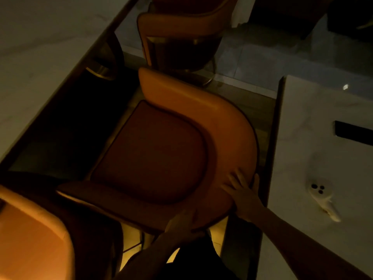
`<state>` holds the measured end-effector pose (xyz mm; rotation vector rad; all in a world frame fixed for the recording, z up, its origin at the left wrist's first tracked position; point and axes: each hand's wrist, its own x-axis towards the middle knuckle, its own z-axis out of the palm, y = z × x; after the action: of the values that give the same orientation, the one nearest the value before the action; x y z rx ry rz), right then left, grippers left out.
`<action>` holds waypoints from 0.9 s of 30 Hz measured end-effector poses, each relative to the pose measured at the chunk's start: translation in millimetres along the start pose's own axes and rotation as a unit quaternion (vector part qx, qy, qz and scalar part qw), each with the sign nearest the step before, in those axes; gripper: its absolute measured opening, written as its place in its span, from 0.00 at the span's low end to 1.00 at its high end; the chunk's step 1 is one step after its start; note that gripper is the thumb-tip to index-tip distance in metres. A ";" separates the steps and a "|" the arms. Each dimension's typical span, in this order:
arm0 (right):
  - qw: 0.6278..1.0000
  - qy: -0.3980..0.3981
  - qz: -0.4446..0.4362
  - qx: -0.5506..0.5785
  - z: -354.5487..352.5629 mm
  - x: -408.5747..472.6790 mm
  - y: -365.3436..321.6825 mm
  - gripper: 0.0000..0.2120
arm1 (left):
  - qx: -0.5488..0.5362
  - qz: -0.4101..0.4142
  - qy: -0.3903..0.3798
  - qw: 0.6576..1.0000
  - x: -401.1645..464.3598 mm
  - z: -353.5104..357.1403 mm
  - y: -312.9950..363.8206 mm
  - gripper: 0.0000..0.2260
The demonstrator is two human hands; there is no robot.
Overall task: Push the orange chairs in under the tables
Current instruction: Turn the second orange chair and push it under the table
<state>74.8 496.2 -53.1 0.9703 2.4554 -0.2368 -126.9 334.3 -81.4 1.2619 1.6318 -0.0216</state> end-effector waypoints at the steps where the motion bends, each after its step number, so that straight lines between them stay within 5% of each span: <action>1: 1.000 0.005 0.010 0.003 3.4 1.6 -1.7 0.44 | 0.003 -0.004 -0.003 1.000 4.7 0.4 12.1 0.40; 8: 0.997 0.027 0.039 0.061 10.4 6.4 -7.4 0.34 | 0.071 -0.078 -0.010 0.994 33.5 9.1 77.4 0.48; 21: 0.997 0.008 0.063 0.051 11.1 8.5 -8.3 0.39 | 0.074 -0.065 -0.055 0.994 44.0 -5.0 63.5 0.42; 27: 0.995 0.046 0.058 0.061 6.1 12.1 -12.5 0.33 | 0.085 -0.057 -0.066 0.993 49.3 -9.2 56.1 0.36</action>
<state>60.9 492.2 -64.7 1.1964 2.4818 -0.3131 -88.8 399.2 -82.4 1.2655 1.6119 -0.3138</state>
